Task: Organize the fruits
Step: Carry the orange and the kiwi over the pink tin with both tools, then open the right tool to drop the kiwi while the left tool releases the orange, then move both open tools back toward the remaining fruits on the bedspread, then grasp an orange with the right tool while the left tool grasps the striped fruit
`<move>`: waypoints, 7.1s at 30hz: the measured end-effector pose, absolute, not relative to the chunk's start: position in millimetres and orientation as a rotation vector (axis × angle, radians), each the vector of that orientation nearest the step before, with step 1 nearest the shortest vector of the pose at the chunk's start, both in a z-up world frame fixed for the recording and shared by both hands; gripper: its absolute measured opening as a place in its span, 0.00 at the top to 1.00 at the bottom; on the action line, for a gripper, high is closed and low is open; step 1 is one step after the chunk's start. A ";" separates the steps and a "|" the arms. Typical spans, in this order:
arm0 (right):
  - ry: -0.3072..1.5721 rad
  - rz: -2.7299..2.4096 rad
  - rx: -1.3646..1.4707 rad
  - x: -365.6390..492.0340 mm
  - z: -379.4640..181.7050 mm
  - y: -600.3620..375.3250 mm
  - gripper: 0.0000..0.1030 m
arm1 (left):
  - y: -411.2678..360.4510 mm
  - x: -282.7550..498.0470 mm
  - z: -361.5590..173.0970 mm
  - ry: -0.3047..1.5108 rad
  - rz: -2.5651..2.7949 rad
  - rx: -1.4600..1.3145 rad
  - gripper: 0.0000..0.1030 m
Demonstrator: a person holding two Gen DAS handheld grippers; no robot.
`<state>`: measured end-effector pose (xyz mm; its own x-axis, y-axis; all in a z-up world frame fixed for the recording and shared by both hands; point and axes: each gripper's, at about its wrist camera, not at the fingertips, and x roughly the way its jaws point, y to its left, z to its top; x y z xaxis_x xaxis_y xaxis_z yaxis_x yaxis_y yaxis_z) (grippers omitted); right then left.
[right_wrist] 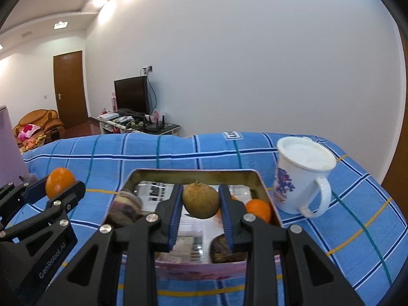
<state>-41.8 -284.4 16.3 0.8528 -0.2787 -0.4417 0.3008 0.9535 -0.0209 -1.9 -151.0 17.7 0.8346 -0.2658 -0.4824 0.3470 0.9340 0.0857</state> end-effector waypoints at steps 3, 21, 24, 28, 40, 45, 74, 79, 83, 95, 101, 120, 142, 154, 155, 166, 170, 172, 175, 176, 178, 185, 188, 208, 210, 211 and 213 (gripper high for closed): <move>0.472 -0.323 0.046 -39.9 14.1 -293.8 0.70 | -163.7 0.4 16.1 0.491 -0.345 0.176 0.61; 0.612 -0.288 0.082 -14.3 -6.2 -323.3 0.70 | -198.9 14.5 2.4 0.507 -0.378 0.208 0.61; 0.629 -0.274 0.075 -11.0 -8.4 -321.7 0.70 | -199.9 15.4 0.5 0.493 -0.377 0.222 0.61; 0.647 -0.259 0.078 -7.2 -10.5 -322.0 0.69 | -200.7 20.0 -0.2 0.497 -0.384 0.221 0.61; 0.669 -0.185 0.101 0.5 -14.1 -319.1 0.69 | -200.7 31.0 -1.3 0.514 -0.385 0.211 0.61; 0.669 -0.159 0.108 1.9 -14.8 -316.8 0.69 | -199.5 29.8 -2.0 0.512 -0.382 0.209 0.61; 0.452 -0.279 0.064 -35.8 13.1 -308.2 0.00 | -132.5 3.6 7.8 0.436 -0.188 0.115 0.21; 0.437 -0.291 0.071 -40.3 14.4 -307.6 0.00 | -127.3 1.1 4.0 0.442 -0.169 0.115 0.21; 0.442 -0.294 0.091 -41.8 13.0 -310.0 0.00 | -123.8 -0.9 4.1 0.438 -0.162 0.104 0.21; 0.457 -0.307 0.102 -41.8 8.5 -310.1 0.00 | -123.1 2.8 2.8 0.458 -0.168 0.100 0.21; 0.420 -0.319 0.106 -46.8 10.9 -308.4 0.00 | -119.6 4.4 1.9 0.471 -0.162 0.087 0.21; 0.308 -0.337 0.023 -60.7 20.1 -283.0 0.00 | -95.6 2.0 -2.7 0.506 -0.178 0.115 0.21; 0.367 -0.325 0.042 -45.2 12.6 -229.1 0.00 | -13.0 37.5 -10.1 0.558 -0.130 0.160 0.21; 0.391 -0.247 0.044 -25.4 10.3 -174.4 0.00 | 21.2 48.1 -9.9 0.572 -0.112 0.116 0.21; 0.396 -0.240 0.041 -23.2 9.8 -169.8 0.00 | 23.6 49.1 -9.7 0.572 -0.109 0.116 0.21; 0.486 -0.157 0.010 4.7 1.9 -133.7 0.00 | 78.2 80.9 -14.8 0.633 0.028 0.061 0.21; 0.574 -0.106 -0.031 25.4 -6.9 -116.1 0.14 | 80.6 81.5 -16.3 0.631 0.032 0.062 0.21; 0.621 -0.075 -0.035 37.9 -12.7 -111.0 0.22 | 78.5 80.3 -16.0 0.625 0.020 0.074 0.21; 0.702 -0.051 -0.015 59.1 -23.8 -111.6 0.27 | 74.2 79.4 -16.0 0.621 0.000 0.089 0.21; 0.727 -0.043 -0.007 64.8 -27.5 -112.7 0.29 | 73.7 79.8 -15.9 0.622 -0.005 0.091 0.21; 0.786 -0.029 0.005 77.6 -36.4 -113.4 0.36 | 71.6 78.9 -14.8 0.624 -0.016 0.094 0.21; 0.876 0.011 0.015 92.1 -51.9 -111.2 0.56 | 63.1 80.7 -15.2 0.635 -0.062 0.120 0.21; 0.872 0.035 0.016 90.4 -52.9 -109.4 0.58 | 59.5 81.7 -16.1 0.640 -0.074 0.130 0.21; 0.520 -0.106 0.145 38.7 0.4 -163.1 0.58 | -31.4 113.0 -18.9 0.697 -0.327 0.179 0.25; 0.529 -0.101 0.166 38.8 0.0 -167.5 0.58 | -45.0 118.4 -24.4 0.710 -0.327 0.229 0.36; 0.530 -0.099 0.172 36.6 -0.3 -170.0 0.58 | -50.3 123.7 -27.8 0.739 -0.335 0.238 0.45; 0.529 -0.099 0.172 35.5 3.7 -172.0 0.58 | -54.4 131.9 -32.0 0.780 -0.340 0.225 0.50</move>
<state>35.5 -172.0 3.7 0.8588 -0.0496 -0.5099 0.1382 0.9808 0.1374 131.9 -54.4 -32.0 0.6606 -0.2160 -0.7190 0.3803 0.9220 0.0724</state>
